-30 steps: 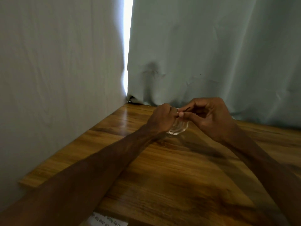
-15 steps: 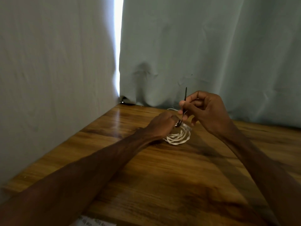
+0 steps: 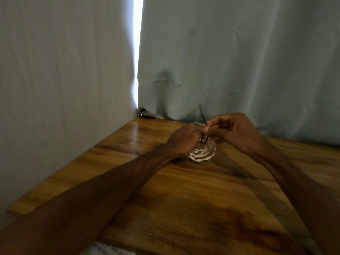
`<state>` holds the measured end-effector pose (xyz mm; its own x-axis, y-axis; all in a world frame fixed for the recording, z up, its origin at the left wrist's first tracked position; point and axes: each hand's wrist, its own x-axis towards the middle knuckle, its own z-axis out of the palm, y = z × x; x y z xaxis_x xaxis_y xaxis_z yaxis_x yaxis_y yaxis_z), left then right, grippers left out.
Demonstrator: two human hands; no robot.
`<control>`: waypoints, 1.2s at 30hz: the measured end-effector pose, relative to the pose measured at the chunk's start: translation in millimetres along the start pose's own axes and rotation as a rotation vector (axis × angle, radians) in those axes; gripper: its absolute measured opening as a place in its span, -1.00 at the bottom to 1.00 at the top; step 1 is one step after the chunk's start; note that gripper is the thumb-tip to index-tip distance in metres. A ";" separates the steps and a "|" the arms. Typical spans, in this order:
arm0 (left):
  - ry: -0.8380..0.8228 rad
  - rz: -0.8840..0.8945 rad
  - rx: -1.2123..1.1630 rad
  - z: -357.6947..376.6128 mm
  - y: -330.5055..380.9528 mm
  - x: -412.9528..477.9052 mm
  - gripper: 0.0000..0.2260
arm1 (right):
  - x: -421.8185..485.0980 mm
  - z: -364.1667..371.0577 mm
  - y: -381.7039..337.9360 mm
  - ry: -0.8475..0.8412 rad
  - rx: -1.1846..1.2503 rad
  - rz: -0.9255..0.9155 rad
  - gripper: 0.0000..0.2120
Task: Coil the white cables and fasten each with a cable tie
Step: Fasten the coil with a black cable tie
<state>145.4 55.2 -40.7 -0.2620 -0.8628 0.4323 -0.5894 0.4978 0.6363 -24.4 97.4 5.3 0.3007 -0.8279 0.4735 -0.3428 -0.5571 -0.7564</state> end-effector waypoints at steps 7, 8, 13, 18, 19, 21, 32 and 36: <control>-0.040 0.007 -0.052 -1.8 5.3 -2.3 -0.69 | -1.5 -2.5 -5.1 0.066 0.096 -0.096 -0.84; -0.060 0.025 -0.071 -2.4 6.8 -2.8 -0.71 | -1.2 -1.9 -5.6 0.088 0.095 -0.119 -0.84; -0.119 -0.033 -0.280 1.8 13.5 -7.6 -0.67 | 2.1 -1.1 1.9 0.266 -0.015 -0.168 -0.86; -0.008 0.092 -0.063 9.2 20.5 -11.1 -0.69 | 6.0 4.6 14.5 0.360 -0.314 -0.177 -0.88; 0.030 0.112 -0.011 8.0 18.8 -12.2 -0.70 | 6.1 5.5 14.8 0.374 -0.345 -0.187 -0.88; 0.141 0.212 0.109 8.1 12.9 -11.6 -0.80 | 4.5 8.0 16.3 0.403 -0.394 -0.205 -0.86; 0.463 0.115 0.084 10.0 24.7 -3.7 -0.63 | -6.7 25.1 16.1 0.450 -0.421 -0.301 -0.90; 0.510 0.106 0.083 7.7 24.1 -5.3 -0.57 | -7.2 30.1 15.1 0.445 -0.397 -0.291 -0.91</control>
<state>126.7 71.1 -32.6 0.0698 -0.6451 0.7609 -0.6438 0.5535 0.5284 -5.0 96.9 -23.2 0.0636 -0.5402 0.8391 -0.6309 -0.6733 -0.3856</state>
